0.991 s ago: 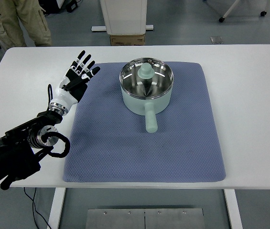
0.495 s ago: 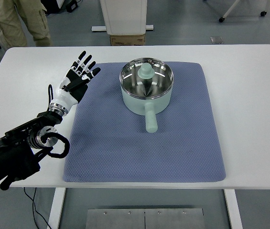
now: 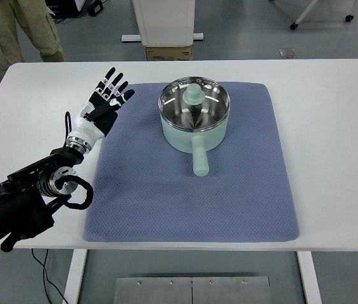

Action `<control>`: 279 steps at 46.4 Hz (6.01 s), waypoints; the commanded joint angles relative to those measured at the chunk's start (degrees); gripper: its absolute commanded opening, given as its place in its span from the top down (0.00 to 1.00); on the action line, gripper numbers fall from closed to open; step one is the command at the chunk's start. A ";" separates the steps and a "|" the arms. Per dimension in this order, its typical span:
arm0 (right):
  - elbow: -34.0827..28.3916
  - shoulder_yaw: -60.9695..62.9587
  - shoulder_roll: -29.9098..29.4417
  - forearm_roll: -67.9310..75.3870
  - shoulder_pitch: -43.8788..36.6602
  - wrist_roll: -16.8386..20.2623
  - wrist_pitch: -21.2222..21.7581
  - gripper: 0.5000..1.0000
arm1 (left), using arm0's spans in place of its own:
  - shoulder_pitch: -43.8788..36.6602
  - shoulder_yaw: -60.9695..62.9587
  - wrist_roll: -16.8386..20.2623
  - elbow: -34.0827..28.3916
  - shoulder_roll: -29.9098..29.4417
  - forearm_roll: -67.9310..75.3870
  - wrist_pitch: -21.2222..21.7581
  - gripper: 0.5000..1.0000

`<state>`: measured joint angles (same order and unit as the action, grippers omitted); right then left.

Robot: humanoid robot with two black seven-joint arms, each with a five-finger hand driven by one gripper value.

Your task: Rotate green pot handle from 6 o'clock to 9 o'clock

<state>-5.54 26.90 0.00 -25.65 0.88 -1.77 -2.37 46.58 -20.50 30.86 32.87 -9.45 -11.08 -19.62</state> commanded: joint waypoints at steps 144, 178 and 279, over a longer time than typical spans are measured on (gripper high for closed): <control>0.00 0.00 0.00 -0.02 0.00 0.02 -0.01 0.00 | 2.73 -15.97 4.14 30.67 -8.92 63.72 -0.69 0.00; 0.00 0.00 0.00 -0.02 0.00 0.02 -0.01 0.00 | 10.46 -11.41 4.12 30.76 -7.69 87.19 -0.86 0.00; 0.00 0.00 0.00 -0.02 0.00 0.02 -0.01 0.00 | 15.91 -3.49 4.14 36.91 -6.46 103.98 -5.87 0.00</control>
<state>-5.54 26.89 0.00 -25.65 0.88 -1.76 -2.37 62.61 -23.99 35.00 69.88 -15.86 93.06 -25.49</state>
